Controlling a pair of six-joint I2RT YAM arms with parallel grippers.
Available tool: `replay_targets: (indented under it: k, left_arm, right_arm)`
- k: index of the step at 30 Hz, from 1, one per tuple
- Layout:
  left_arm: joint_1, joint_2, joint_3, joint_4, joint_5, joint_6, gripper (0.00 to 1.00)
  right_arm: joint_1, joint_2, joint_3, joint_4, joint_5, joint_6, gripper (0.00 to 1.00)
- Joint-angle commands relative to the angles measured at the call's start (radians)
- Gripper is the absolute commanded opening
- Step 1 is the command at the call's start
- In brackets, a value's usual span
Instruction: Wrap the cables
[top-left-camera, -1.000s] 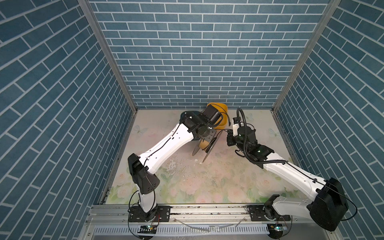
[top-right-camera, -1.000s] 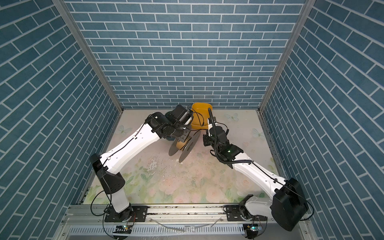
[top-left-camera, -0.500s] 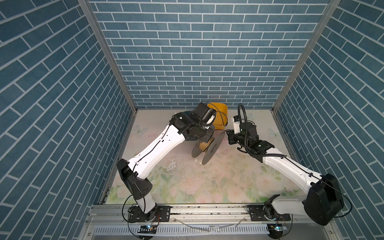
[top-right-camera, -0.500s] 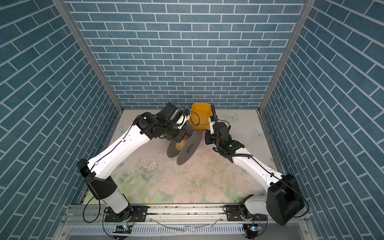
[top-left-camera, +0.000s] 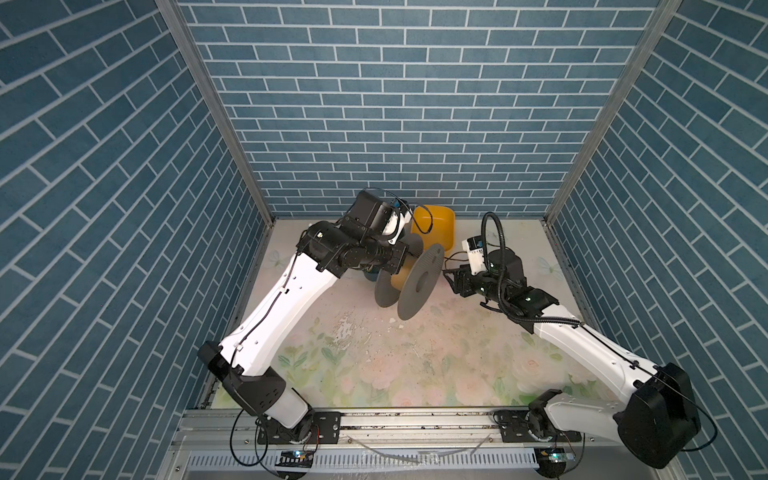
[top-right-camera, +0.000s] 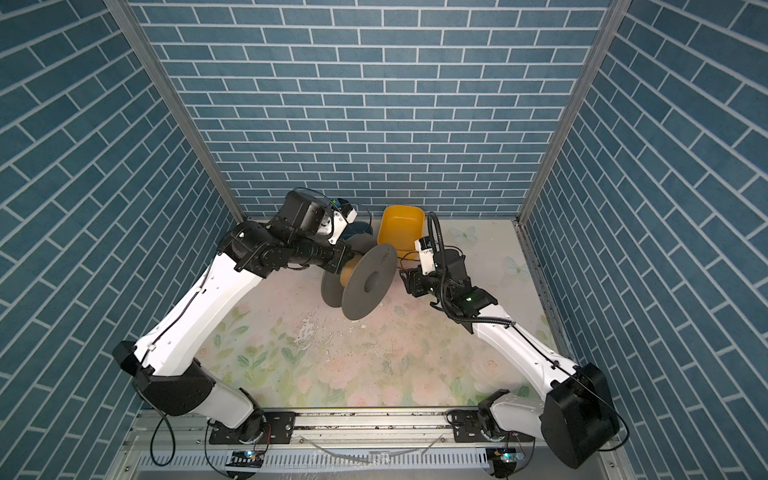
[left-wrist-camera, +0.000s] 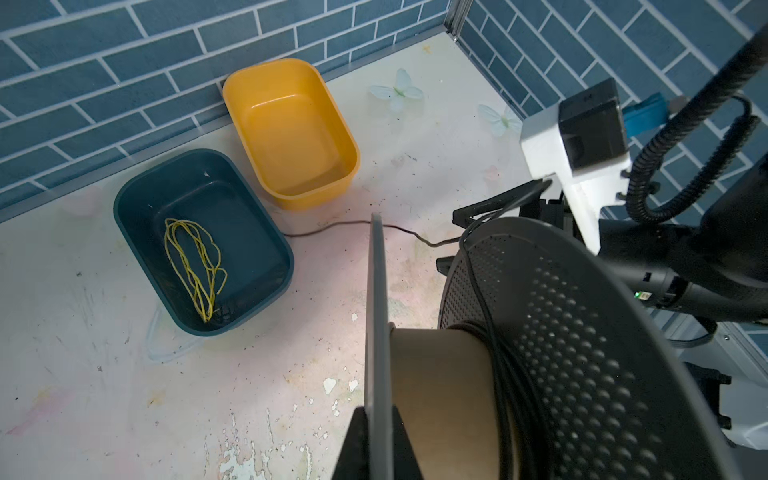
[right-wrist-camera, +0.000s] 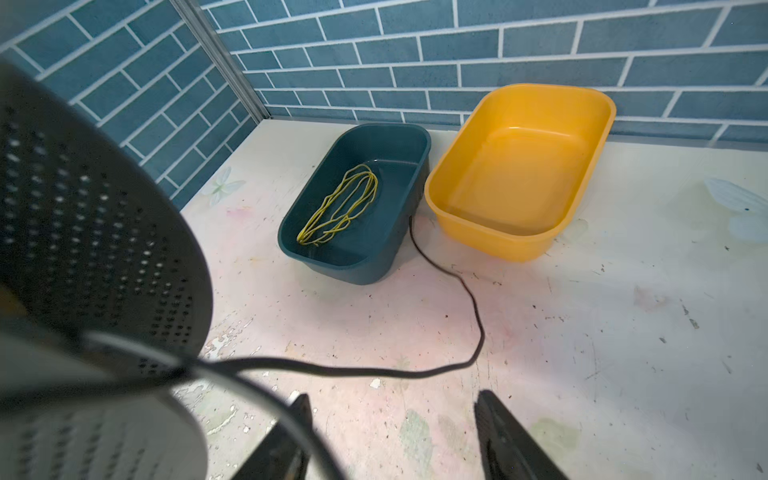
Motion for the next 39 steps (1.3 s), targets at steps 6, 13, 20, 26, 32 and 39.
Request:
replay_targets:
  k: [6, 13, 20, 26, 32, 39]
  left_arm:
    - [0.035, -0.027, 0.1, 0.067, 0.076, -0.043, 0.0]
    - [0.044, -0.023, 0.165, 0.062, 0.096, -0.075, 0.0]
    - [0.045, -0.006, 0.232, 0.017, 0.11, -0.085, 0.0]
    - [0.045, -0.026, 0.204, 0.03, 0.124, -0.09, 0.0]
    - [0.045, -0.038, 0.195, 0.032, 0.131, -0.092, 0.0]
    - [0.045, -0.056, 0.165, 0.066, 0.132, -0.105, 0.0]
  right_arm:
    - [-0.005, -0.103, -0.111, 0.069, -0.02, -0.043, 0.77]
    - [-0.005, -0.121, -0.206, 0.205, -0.069, -0.038, 0.74]
    - [-0.005, -0.118, -0.264, 0.333, 0.04, -0.079, 0.7]
    - [-0.004, -0.103, -0.246, 0.364, 0.003, -0.094, 0.69]
    - [-0.005, -0.157, -0.265, 0.331, 0.009, -0.059, 0.69]
    - [-0.005, -0.238, -0.305, 0.335, -0.141, -0.042, 0.68]
